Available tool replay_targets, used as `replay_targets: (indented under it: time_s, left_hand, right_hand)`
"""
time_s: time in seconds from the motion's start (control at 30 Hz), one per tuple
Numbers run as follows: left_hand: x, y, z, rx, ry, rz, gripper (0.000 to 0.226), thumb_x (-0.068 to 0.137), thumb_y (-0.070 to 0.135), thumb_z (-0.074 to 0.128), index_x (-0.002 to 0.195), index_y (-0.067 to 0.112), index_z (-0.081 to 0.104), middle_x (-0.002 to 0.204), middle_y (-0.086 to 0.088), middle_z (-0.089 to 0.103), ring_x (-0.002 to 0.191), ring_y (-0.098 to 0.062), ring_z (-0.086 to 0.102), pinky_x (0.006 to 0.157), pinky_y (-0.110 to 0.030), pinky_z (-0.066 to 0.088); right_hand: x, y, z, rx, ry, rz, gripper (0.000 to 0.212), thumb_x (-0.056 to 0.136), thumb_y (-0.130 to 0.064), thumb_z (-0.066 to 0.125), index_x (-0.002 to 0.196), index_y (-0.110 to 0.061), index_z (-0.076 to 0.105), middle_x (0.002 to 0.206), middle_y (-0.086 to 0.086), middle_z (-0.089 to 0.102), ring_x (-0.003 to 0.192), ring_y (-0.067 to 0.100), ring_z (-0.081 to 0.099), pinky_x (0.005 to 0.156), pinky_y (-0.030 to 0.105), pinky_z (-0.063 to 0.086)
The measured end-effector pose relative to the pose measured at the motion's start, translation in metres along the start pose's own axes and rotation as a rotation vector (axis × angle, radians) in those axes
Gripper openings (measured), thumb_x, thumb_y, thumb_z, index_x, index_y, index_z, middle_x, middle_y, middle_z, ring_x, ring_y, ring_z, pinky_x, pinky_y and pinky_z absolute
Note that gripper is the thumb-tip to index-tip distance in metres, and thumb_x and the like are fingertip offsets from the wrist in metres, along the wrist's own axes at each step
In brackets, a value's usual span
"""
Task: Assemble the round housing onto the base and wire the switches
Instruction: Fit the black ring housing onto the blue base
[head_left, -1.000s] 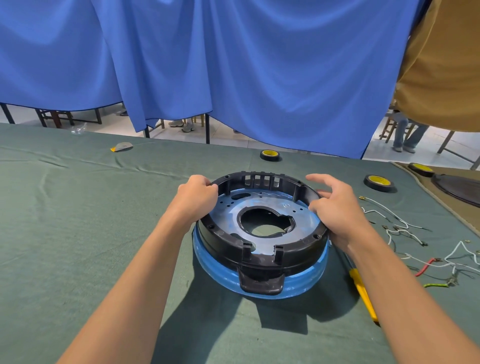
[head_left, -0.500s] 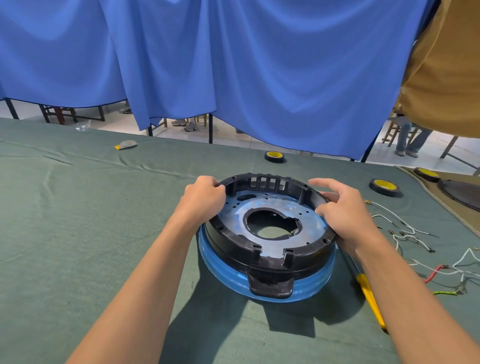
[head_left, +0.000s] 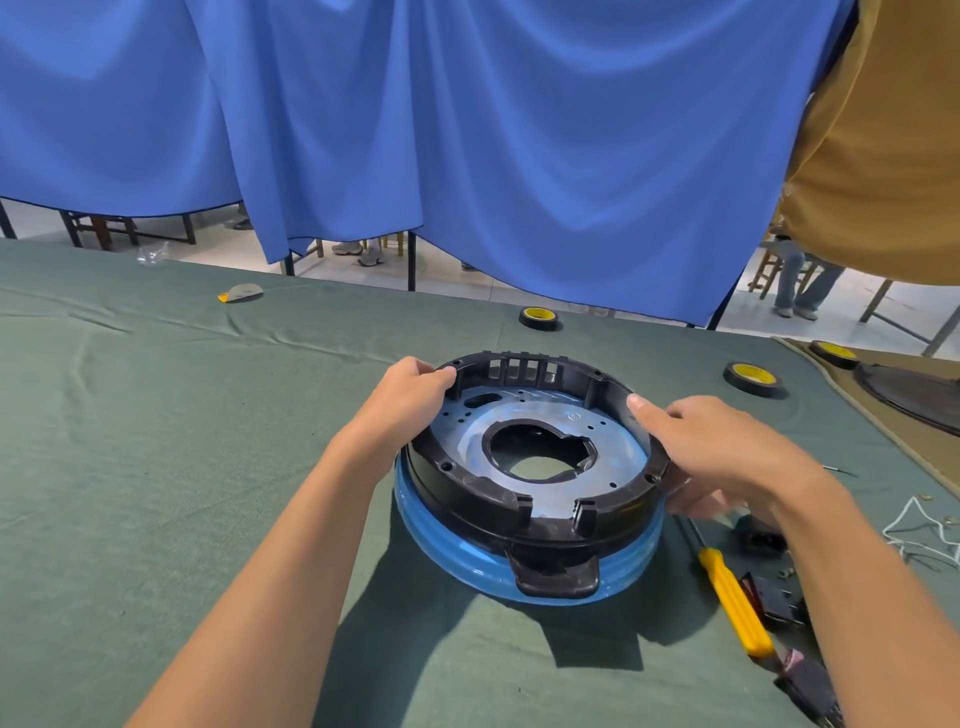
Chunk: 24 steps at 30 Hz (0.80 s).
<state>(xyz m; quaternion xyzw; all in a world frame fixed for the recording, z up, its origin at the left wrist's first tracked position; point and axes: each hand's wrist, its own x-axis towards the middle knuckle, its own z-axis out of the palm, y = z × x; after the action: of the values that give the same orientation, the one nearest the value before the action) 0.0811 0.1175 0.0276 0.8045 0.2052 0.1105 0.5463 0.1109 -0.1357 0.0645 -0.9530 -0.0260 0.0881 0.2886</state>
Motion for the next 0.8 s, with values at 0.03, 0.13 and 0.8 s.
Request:
replay_targets:
  time_s: [0.03,0.13,0.8]
  left_hand:
    - [0.000,0.000,0.000,0.010,-0.008,-0.009,0.031,0.098,0.044,0.049,0.115,0.017,0.053,0.113,-0.001,0.060,0.105,-0.021,0.057,0.093,-0.039,0.047]
    - [-0.002,0.001,-0.006,0.201,0.050,-0.010,0.048,0.096,0.058,0.043,0.115,0.015,0.052,0.117,-0.005,0.056,0.101,-0.022,0.055,0.080,-0.037,0.043]
    - [-0.001,-0.005,-0.036,0.430,0.213,-0.102,0.064,0.093,0.070,0.029,0.101,0.011,0.054,0.095,-0.013,0.067,0.083,-0.033,0.070,0.084,-0.044,0.057]
  right_hand:
    - [-0.001,-0.001,0.000,0.051,-0.051,0.011,0.056,0.093,-0.064,0.036,0.097,-0.013,0.058,0.079,0.008,0.071,0.064,0.020,0.071,0.056,0.033,0.061]
    - [0.002,0.000,0.002,0.209,-0.051,-0.039,0.051,0.092,-0.062,0.042,0.104,-0.014,0.055,0.083,0.007,0.072,0.071,0.020,0.072,0.057,0.034,0.060]
    - [0.009,0.006,0.021,0.319,0.082,-0.123,0.040,0.092,-0.054,0.053,0.082,-0.018,0.068,0.085,0.004,0.064,0.080,0.020,0.059,0.072,0.039,0.051]
